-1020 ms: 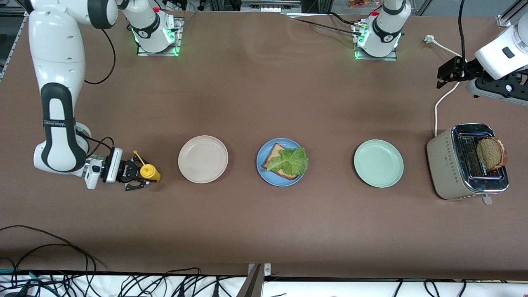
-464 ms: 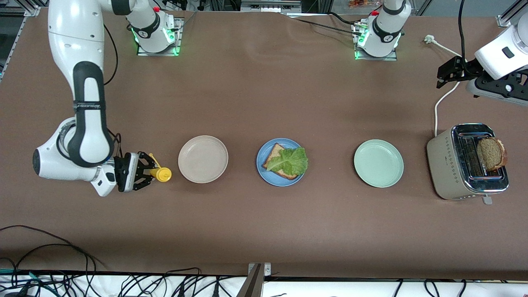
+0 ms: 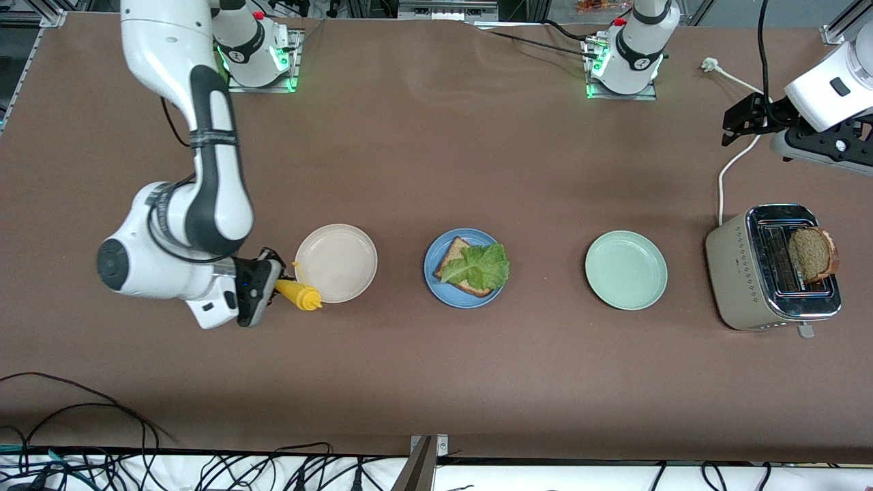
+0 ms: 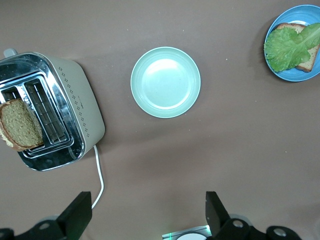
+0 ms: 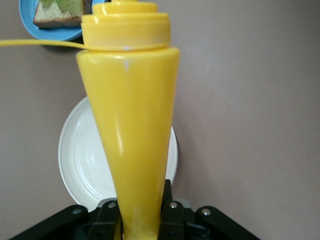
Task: Make sandwich in blue plate with both arms
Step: 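Lift the mustard bottle and carry it over the blue plate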
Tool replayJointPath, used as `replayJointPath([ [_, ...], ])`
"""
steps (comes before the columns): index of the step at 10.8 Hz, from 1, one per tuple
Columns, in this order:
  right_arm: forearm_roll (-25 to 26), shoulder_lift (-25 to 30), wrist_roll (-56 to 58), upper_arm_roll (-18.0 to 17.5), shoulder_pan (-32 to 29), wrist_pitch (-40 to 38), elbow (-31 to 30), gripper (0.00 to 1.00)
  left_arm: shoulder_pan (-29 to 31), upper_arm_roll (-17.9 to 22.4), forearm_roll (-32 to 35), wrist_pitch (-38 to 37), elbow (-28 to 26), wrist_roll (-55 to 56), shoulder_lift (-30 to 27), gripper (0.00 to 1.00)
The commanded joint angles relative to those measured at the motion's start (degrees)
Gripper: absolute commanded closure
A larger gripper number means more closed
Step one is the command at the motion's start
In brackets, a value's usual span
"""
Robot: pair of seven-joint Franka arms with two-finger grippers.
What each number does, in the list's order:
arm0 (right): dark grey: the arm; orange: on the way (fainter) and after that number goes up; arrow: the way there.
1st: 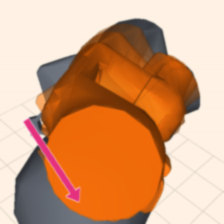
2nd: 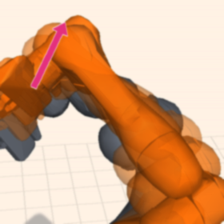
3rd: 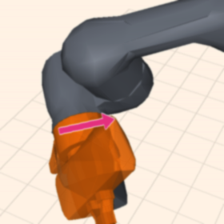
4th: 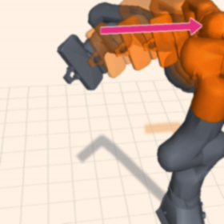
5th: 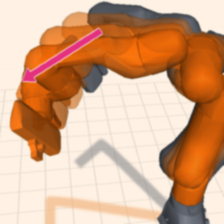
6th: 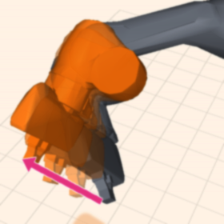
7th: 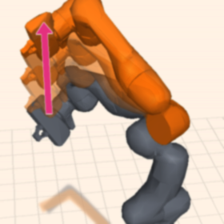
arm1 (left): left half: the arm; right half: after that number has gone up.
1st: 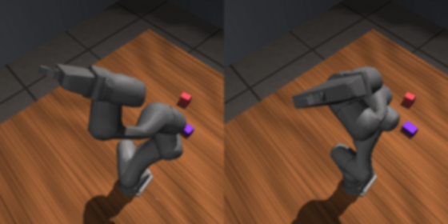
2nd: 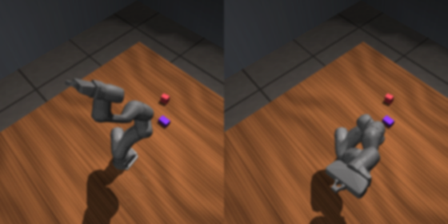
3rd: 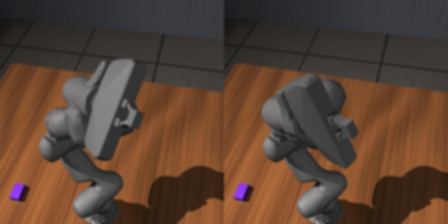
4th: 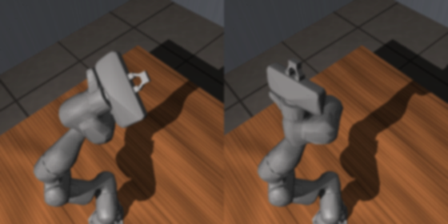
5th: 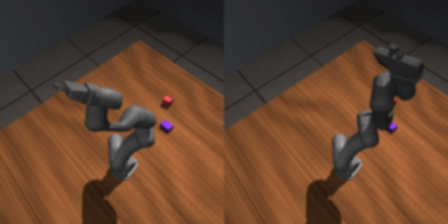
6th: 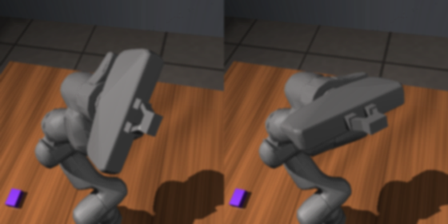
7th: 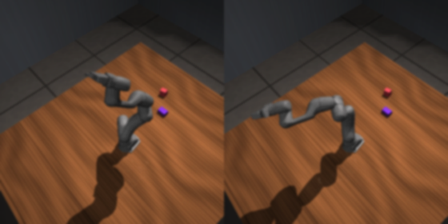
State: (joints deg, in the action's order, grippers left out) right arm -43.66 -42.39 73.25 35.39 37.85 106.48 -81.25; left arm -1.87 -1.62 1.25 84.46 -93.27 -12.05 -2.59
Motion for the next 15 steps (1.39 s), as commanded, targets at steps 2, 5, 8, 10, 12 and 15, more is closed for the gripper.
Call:
replayJointPath([
  [2, 15.0, -0.8, -20.8, 1.6, 10.2, -0.8, 3.9, 1.00, -0.1, 0.1, -0.5, -0.6, 0.0, -0.1, -0.5, 0.00],
  [5, 23.4, -0.8, -28.3, 1.6, 15.2, -2.2, 4.6, 1.00, -0.1, 0.1, -0.5, -0.6, 0.0, -0.1, -0.5, 0.00],
  [8, 38.3, -1.4, -35.3, 1.6, 22.2, -7.5, 6.3, 1.00, -0.1, 0.1, -0.5, -0.6, 0.0, -0.1, -0.5, 0.00],
  [10, 48.4, -5.2, -38.2, 1.6, 27.1, -15.2, 12.0, 1.00, -0.1, 0.1, -0.5, -0.6, 0.0, -0.1, -0.5, 0.00],
  [12, 52.7, -7.6, -38.5, 1.6, 29.6, -20.5, 14.8, 1.00, -0.1, 0.1, -0.5, -0.6, 0.0, -0.1, -0.5, 0.00],
  [15, 59.6, -10.9, -38.4, 1.6, 33.1, -23.7, 15.7, 1.00, 0.0, 0.1, -0.5, -0.6, 0.0, -0.1, -0.5, 0.00],
])
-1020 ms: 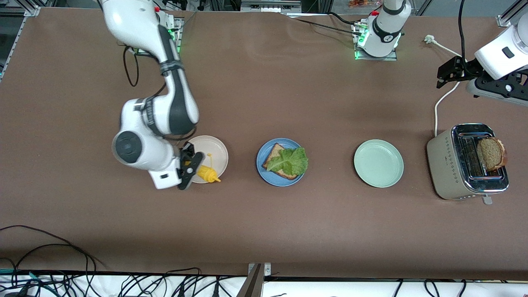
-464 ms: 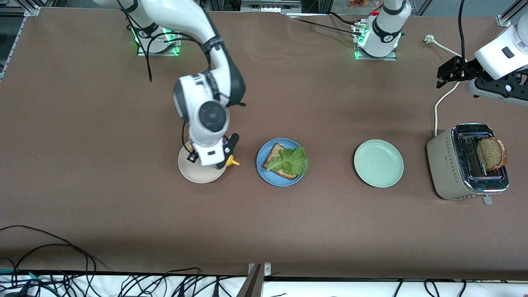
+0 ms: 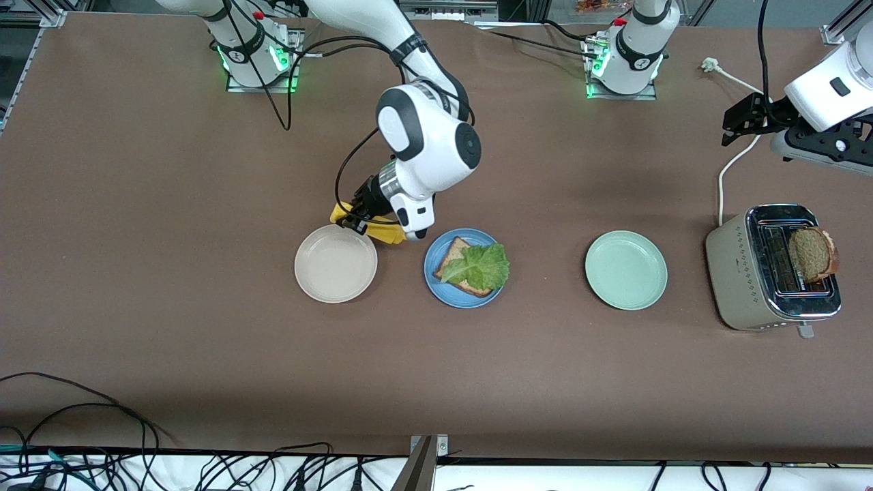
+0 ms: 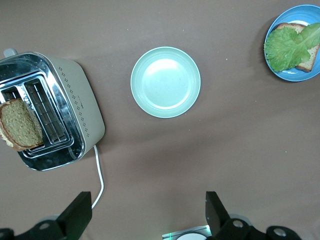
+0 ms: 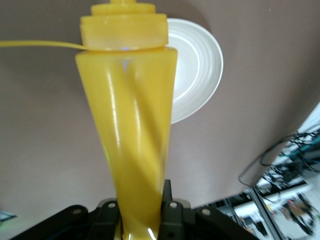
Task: Make sandwich in blue plate with both arms
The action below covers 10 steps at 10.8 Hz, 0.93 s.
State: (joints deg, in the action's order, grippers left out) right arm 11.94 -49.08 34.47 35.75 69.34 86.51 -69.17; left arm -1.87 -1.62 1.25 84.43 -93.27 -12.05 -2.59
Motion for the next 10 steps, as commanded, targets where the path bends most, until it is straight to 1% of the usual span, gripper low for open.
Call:
replayJointPath([
  [1, 4.6, -5.2, 0.3, 1.2, 1.6, -4.0, 4.3, 1.00, 0.0, 0.1, -0.5, -0.6, 0.0, -0.1, -0.5, 0.00],
  [5, 4.4, -5.1, 0.7, 1.2, 1.2, -3.4, 4.7, 1.00, 0.0, 0.1, -0.5, -0.6, 0.0, -0.1, -0.5, 0.00],
  [7, 3.2, -4.5, 1.6, 1.5, -0.1, -1.9, 4.8, 1.00, 0.0, 0.1, -0.5, -0.6, 0.0, -0.1, -0.5, 0.00],
  [9, -5.8, -4.1, 3.0, 4.1, -2.0, 0.1, 5.0, 1.00, -0.1, 0.1, -0.5, -0.6, 0.0, -0.1, -0.5, 0.00],
  [10, -8.2, -3.8, 3.8, 4.2, -3.7, 0.5, 5.4, 1.00, -0.1, 0.2, -0.5, -0.6, 0.0, -0.1, -0.5, 0.00],
])
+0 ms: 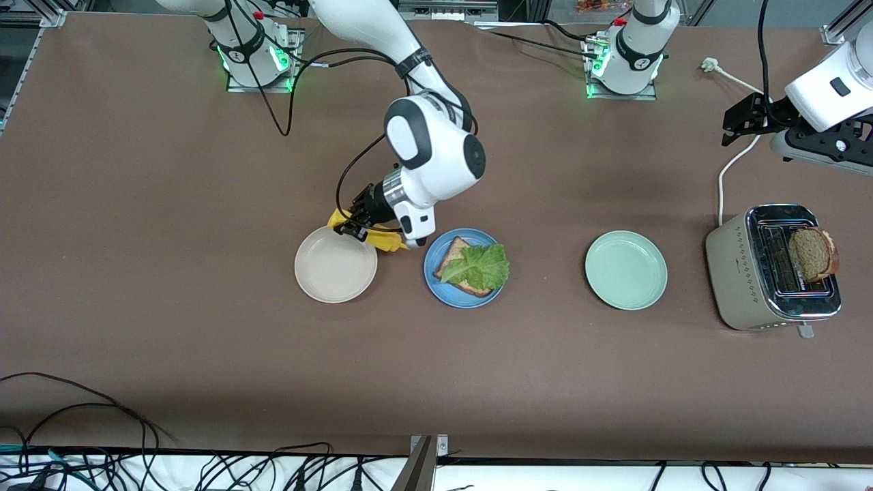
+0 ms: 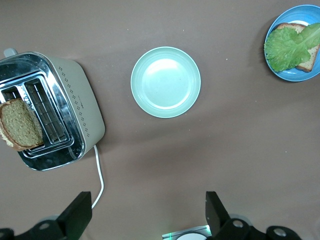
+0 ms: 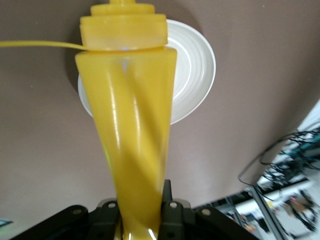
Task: Make sandwich in blue plate with both arms
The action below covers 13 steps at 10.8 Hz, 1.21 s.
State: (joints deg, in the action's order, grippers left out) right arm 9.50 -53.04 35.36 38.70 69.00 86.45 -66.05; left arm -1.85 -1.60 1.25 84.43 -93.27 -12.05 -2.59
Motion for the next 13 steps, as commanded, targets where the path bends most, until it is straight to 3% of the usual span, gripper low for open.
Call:
replayJointPath([
  [1, -11.2, 2.7, 4.4, 0.3, -7.0, 3.0, 2.2, 1.00, 0.0, 0.2, -0.5, -0.6, 0.0, -0.1, -0.5, 0.00],
  [4, -38.2, 6.1, 16.8, 0.0, -19.3, 6.5, 1.1, 1.00, 0.0, 0.2, -0.5, -0.6, 0.0, -0.1, -0.5, 0.00],
  [6, -51.6, 6.9, 25.2, 0.0, -26.3, 6.4, 0.3, 1.00, -0.1, 0.1, -0.5, -0.6, 0.0, -0.1, -0.5, 0.00],
  [8, -60.7, 8.0, 34.4, -1.6, -32.8, 5.8, -2.6, 1.00, 0.0, 0.2, -0.4, -0.6, 0.0, -0.1, -0.4, 0.00],
  [10, -64.8, 8.8, 44.4, -10.2, -44.4, 4.0, -2.8, 1.00, 0.0, 0.2, -0.4, -0.6, -0.1, -0.1, -0.4, 0.00],
  [11, -67.0, 8.8, 49.4, -12.5, -48.7, 2.1, -2.9, 1.00, 0.0, 0.2, -0.4, -0.6, -0.1, -0.2, -0.4, 0.00],
  [13, -72.1, 8.0, 59.0, -13.8, -55.0, -2.6, -4.0, 1.00, 0.4, 0.2, -0.4, -0.6, -0.1, -0.2, -0.3, 0.00],
])
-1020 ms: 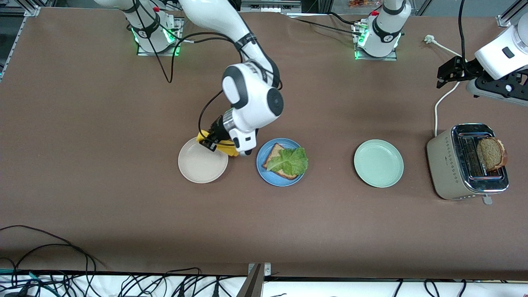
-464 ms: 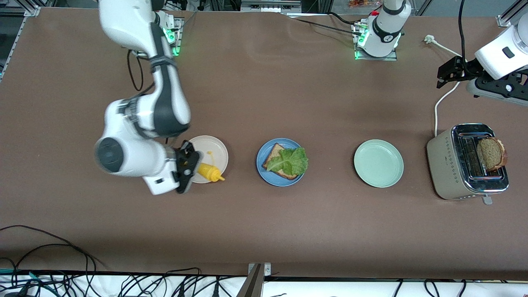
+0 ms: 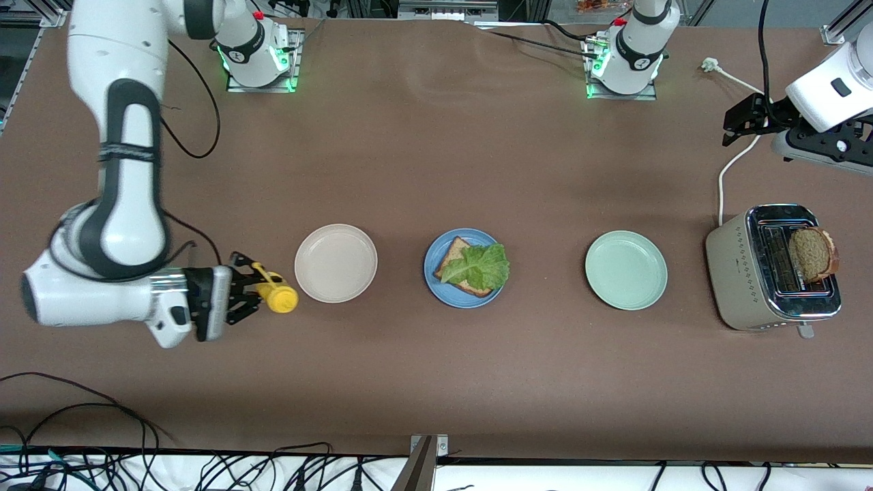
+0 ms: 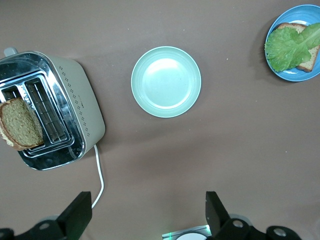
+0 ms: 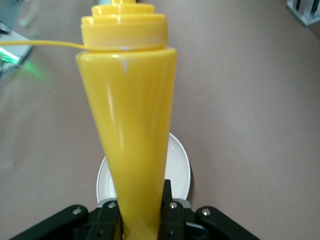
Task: Make sandwich in blue plate with both arms
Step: 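Carry the mustard bottle back beside the white plate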
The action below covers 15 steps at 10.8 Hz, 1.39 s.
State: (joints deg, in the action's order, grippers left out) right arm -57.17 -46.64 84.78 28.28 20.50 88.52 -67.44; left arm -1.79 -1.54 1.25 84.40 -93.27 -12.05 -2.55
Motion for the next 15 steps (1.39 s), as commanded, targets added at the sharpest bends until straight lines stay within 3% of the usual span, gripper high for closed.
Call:
replayJointPath([
  [1, -6.1, 0.9, 12.7, -6.4, -10.9, -6.8, -2.6, 1.00, 0.4, 0.1, -0.4, -0.5, -0.1, -0.2, -0.3, 0.00],
  [2, -6.1, 0.0, 16.9, -10.4, -15.4, -8.0, -2.7, 1.00, 0.8, 0.1, -0.4, -0.5, -0.1, -0.3, -0.3, 0.00],
  [3, -6.3, -1.4, 22.2, -12.2, -18.1, -9.5, -2.7, 1.00, 1.0, 0.1, -0.4, -0.5, -0.1, -0.3, -0.3, 0.00],
  [6, -14.7, -8.0, 35.2, -12.6, -21.4, -14.9, -2.7, 1.00, 1.1, 0.1, -0.4, -0.5, -0.1, -0.3, -0.3, 0.00],
  [11, -18.0, -14.9, 47.7, -13.2, -21.3, -13.3, -3.5, 1.00, 1.2, 0.2, -0.3, -0.5, -0.2, -0.3, -0.3, 0.00],
  [15, -17.7, -16.9, 52.9, -13.3, -20.9, -9.2, -3.6, 1.00, 3.6, 0.1, -0.3, -0.5, -0.2, -0.8, 0.2, 0.00],
])
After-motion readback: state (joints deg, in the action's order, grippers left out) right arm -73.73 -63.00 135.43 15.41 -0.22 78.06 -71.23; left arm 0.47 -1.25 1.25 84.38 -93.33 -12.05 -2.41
